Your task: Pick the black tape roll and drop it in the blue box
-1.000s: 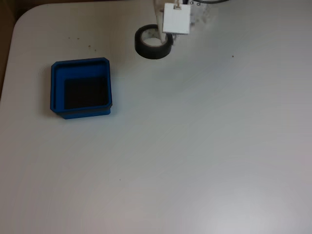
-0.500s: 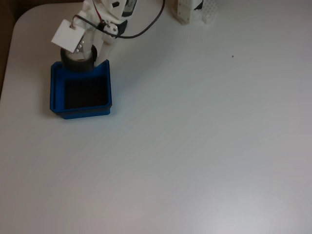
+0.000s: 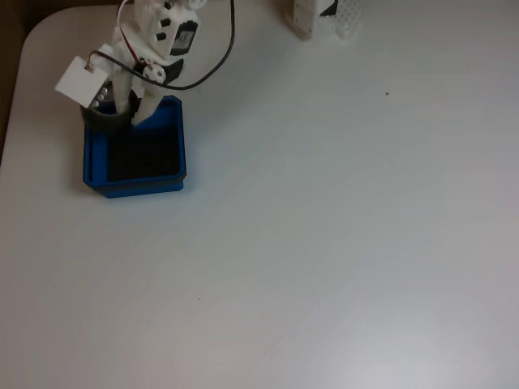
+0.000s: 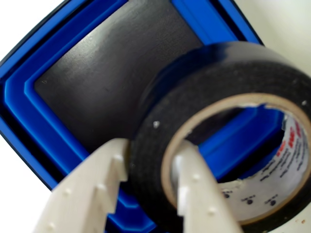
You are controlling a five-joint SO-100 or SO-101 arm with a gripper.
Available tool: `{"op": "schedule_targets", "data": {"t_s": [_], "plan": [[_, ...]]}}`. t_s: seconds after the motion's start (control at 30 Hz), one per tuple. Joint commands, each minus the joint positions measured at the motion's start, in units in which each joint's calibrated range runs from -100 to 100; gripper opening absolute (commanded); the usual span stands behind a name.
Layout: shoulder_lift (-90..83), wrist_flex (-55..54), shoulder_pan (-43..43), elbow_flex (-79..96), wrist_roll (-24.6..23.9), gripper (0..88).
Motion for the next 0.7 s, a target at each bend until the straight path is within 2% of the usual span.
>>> {"op": "schedule_targets", "data": {"t_s": [0.0,0.23,0.67], "plan": [[-0.7,-0.5,-0.3,-0.7,-0.1,1.7],[-0.5,2.0,-4.4,-0.7,0.0,1.7],[-0.1,2.0,-4.3,-0.7,-0.2,1.7]]}}
